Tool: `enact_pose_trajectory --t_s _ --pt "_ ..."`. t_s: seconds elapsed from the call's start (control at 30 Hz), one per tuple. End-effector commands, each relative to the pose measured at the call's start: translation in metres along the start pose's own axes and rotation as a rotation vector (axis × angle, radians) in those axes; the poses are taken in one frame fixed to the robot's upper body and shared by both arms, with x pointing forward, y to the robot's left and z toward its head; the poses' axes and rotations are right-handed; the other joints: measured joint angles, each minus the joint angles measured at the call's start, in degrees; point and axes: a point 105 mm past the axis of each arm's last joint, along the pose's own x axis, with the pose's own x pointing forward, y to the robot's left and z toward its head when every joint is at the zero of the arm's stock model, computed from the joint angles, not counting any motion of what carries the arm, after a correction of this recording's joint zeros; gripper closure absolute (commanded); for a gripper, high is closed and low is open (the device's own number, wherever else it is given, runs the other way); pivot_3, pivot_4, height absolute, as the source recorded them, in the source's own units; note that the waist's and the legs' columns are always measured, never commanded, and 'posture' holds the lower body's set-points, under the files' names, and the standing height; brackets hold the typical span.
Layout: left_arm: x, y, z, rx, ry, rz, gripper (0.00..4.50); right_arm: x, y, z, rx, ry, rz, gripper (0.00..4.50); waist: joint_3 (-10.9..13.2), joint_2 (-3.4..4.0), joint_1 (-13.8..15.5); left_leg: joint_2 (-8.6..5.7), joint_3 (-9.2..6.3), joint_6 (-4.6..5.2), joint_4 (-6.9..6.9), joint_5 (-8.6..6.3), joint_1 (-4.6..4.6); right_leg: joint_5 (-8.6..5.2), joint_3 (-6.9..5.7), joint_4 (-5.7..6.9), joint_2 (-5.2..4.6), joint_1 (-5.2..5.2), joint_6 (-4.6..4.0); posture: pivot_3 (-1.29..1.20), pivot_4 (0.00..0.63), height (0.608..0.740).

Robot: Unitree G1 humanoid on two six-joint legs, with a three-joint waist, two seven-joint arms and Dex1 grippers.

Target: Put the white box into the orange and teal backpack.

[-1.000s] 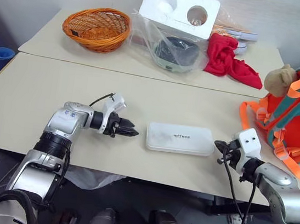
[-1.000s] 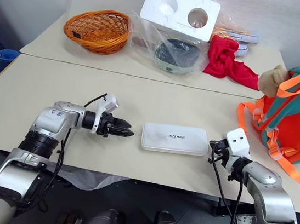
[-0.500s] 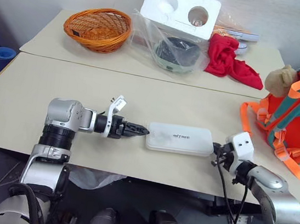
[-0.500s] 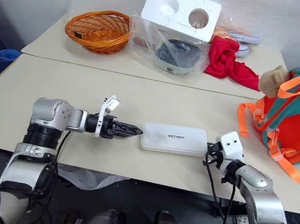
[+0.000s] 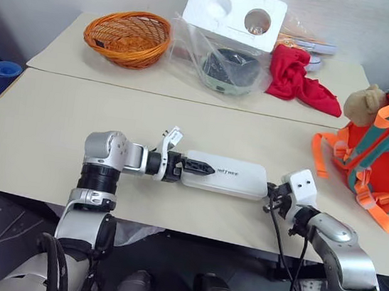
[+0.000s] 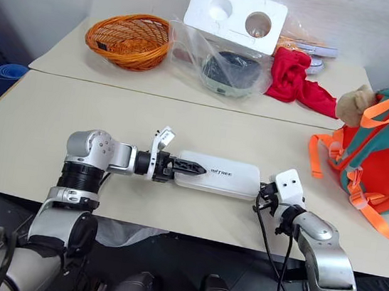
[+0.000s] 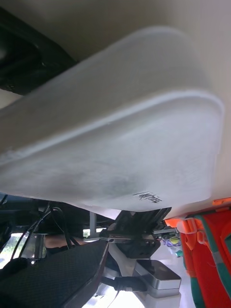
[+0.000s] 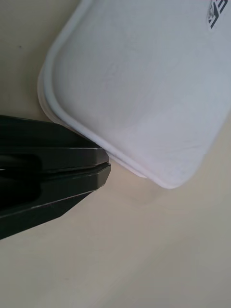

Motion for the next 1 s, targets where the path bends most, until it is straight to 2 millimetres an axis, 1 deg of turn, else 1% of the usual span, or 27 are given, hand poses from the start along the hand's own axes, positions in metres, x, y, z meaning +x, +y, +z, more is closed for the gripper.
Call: enact_pose_trajectory --t_s 0.03,0.1,0.17,0.23,0.27,0.3,0.37,0.47,0.5,0.53,0.6,0.67,0.73,0.77,0.87,0.9,1.0 --pt "-0.001 -0.021 0.013 0.025 -0.032 -0.099 1.26 -0.004 0.001 0.008 -0.007 -0.043 -0.004 4.50 0.0 0.00 0.0 0.01 0.00 -0.02 -0.02 0.01 -0.01 0.00 0.00 0.00 0.01 -0.02 0.00 0.00 0.150 0.740" --pt "-0.004 -0.028 0.016 0.037 -0.039 -0.128 1.78 -0.005 -0.001 0.011 -0.002 -0.062 -0.013 4.50 0.0 0.00 -0.1 0.01 0.01 -0.06 -0.03 0.02 -0.01 0.00 0.00 0.00 0.02 -0.04 0.00 0.00 0.150 0.740" --pt "-0.009 -0.031 0.020 0.043 -0.062 -0.147 2.41 -0.008 -0.001 0.015 -0.005 -0.085 -0.021 4.50 0.0 0.00 -0.1 0.02 0.01 -0.13 -0.04 0.07 -0.01 0.00 0.00 0.01 0.03 -0.04 0.00 0.00 0.150 0.740" --pt "-0.017 -0.033 0.025 0.045 -0.090 -0.167 2.95 -0.017 -0.004 0.021 0.003 -0.110 -0.047 4.50 0.0 0.00 -0.1 0.02 0.01 -0.16 -0.06 0.08 -0.01 0.00 0.00 0.00 0.02 -0.04 0.00 0.00 0.150 0.740" --pt "-0.021 -0.033 0.026 0.049 -0.099 -0.173 3.15 -0.021 -0.006 0.022 0.007 -0.117 -0.058 4.50 0.0 0.00 -0.1 0.01 0.01 -0.17 -0.06 0.09 -0.01 0.00 0.01 0.01 0.02 -0.05 0.00 0.00 0.150 0.740" --pt "-0.023 -0.034 0.027 0.049 -0.105 -0.177 3.17 -0.025 -0.008 0.023 0.013 -0.122 -0.071 4.50 0.0 0.01 -0.1 0.02 0.01 -0.19 -0.09 0.10 0.00 0.00 0.02 0.01 0.03 -0.06 0.00 0.00 0.150 0.740" --pt "-0.033 -0.035 0.030 0.049 -0.145 -0.202 3.17 -0.046 -0.019 0.024 0.045 -0.139 -0.140 4.50 0.0 0.01 0.0 0.03 0.01 -0.23 -0.14 0.12 -0.02 0.00 0.01 0.00 0.03 -0.09 0.00 0.00 0.150 0.740" --pt "-0.050 -0.034 0.034 0.043 -0.209 -0.225 3.17 -0.082 -0.040 0.022 0.088 -0.141 -0.302 3.99 0.0 0.01 0.0 0.03 -0.01 -0.31 -0.23 0.17 -0.02 0.00 0.00 -0.04 0.02 -0.09 0.00 0.00 0.150 0.740" --pt "-0.057 -0.033 0.036 0.040 -0.233 -0.226 3.17 -0.096 -0.048 0.022 0.105 -0.147 -0.362 3.66 0.0 0.01 0.1 0.03 -0.01 -0.31 -0.23 0.17 -0.03 0.00 0.00 -0.05 0.01 -0.09 0.00 0.00 0.150 0.740" --pt "-0.061 -0.033 0.037 0.043 -0.251 -0.228 3.17 -0.106 -0.052 0.022 0.114 -0.151 -0.401 3.37 0.0 0.01 0.1 0.02 0.00 -0.32 -0.25 0.17 -0.02 0.00 0.01 -0.08 0.00 -0.09 -0.01 0.00 0.150 0.740" --pt "-0.068 -0.035 0.039 0.058 -0.282 -0.235 3.17 -0.121 -0.061 0.024 0.126 -0.158 -0.473 2.73 0.0 0.01 0.0 0.02 0.00 -0.32 -0.26 0.17 -0.01 0.00 0.00 -0.09 -0.01 -0.08 0.00 0.00 0.150 0.740" --pt "-0.073 -0.041 0.041 0.080 -0.311 -0.257 3.17 -0.129 -0.071 0.027 0.141 -0.175 -0.531 2.04 0.0 0.01 -0.2 0.02 0.01 -0.32 -0.25 0.17 0.01 0.00 0.01 -0.08 -0.01 -0.06 -0.01 0.00 0.150 0.740" --pt "-0.078 -0.048 0.044 0.099 -0.339 -0.293 3.17 -0.131 -0.084 0.032 0.159 -0.202 -0.580 1.38 0.0 0.00 -0.3 0.02 0.02 -0.29 -0.25 0.17 0.03 0.00 0.03 -0.05 0.01 -0.07 -0.01 0.00 0.150 0.740" --pt "-0.080 -0.051 0.046 0.111 -0.351 -0.308 3.17 -0.129 -0.091 0.035 0.169 -0.214 -0.593 1.11 0.0 0.00 -0.4 0.02 0.03 -0.29 -0.26 0.17 0.04 0.00 0.04 -0.03 0.01 -0.08 -0.01 0.00 0.150 0.740" --pt "-0.083 -0.060 0.047 0.149 -0.365 -0.339 3.17 -0.112 -0.107 0.043 0.173 -0.231 -0.594 0.11 0.0 0.00 -0.4 0.02 0.05 -0.31 -0.28 0.19 0.09 -0.01 0.06 -0.01 0.04 -0.08 -0.02 0.00 0.150 0.740" --pt "-0.083 -0.061 0.047 0.168 -0.361 -0.330 3.17 -0.104 -0.111 0.046 0.150 -0.227 -0.586 0.00 0.0 0.00 -0.4 0.01 0.05 -0.31 -0.29 0.20 0.10 -0.01 0.06 -0.02 0.04 -0.08 -0.02 0.00 0.150 0.740" --pt "-0.085 -0.068 0.049 0.200 -0.367 -0.335 3.17 -0.079 -0.126 0.054 0.099 -0.221 -0.597 0.00 0.0 0.00 -0.5 0.01 0.08 -0.32 -0.28 0.21 0.06 -0.01 0.08 -0.05 0.05 -0.11 -0.02 0.00 0.150 0.740"
